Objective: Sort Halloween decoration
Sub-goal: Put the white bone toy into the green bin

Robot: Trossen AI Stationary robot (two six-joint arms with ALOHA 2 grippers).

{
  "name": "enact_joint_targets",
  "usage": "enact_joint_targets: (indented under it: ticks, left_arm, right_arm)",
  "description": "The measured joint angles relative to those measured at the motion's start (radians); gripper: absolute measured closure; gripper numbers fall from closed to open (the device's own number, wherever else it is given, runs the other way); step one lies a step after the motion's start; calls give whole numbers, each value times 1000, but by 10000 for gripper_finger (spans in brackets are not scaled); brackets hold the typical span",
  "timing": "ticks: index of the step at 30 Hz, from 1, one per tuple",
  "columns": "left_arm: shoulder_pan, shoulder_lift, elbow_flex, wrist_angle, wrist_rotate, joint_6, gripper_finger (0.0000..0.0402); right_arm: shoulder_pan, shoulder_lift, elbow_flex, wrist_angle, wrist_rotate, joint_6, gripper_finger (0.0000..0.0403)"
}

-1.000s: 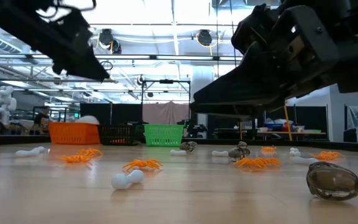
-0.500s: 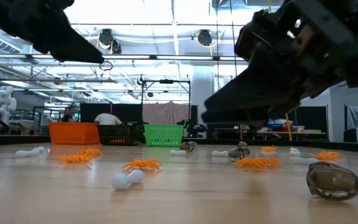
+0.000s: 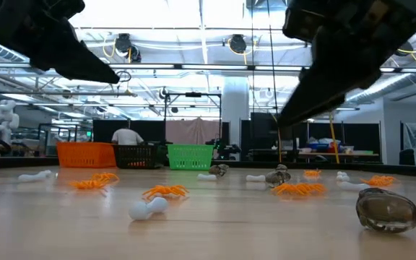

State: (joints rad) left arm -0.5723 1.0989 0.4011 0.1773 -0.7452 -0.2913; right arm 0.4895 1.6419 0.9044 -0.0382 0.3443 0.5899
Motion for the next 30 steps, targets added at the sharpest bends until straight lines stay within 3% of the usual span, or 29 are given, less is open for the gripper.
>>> enact_joint_targets:
  ticks: [8,16,20,25,30]
  left_arm:
    - [-13,14,0,52,0,18,220]
    - [-13,14,0,49,0,18,220]
    - [-13,14,0,49,0,18,220]
    - [-13,14,0,49,0,18,220]
    - [-13,14,0,49,0,36,220]
  right_arm:
    - [-4,43,7,-54,31,27,271]
    - [-60,55,1,-100,171,-45,270]
    - [-102,55,-64,15,190,-106,270]
    - [-114,55,-191,258,253,-64,270]
    - [-101,56,-252,338,288,-36,270]
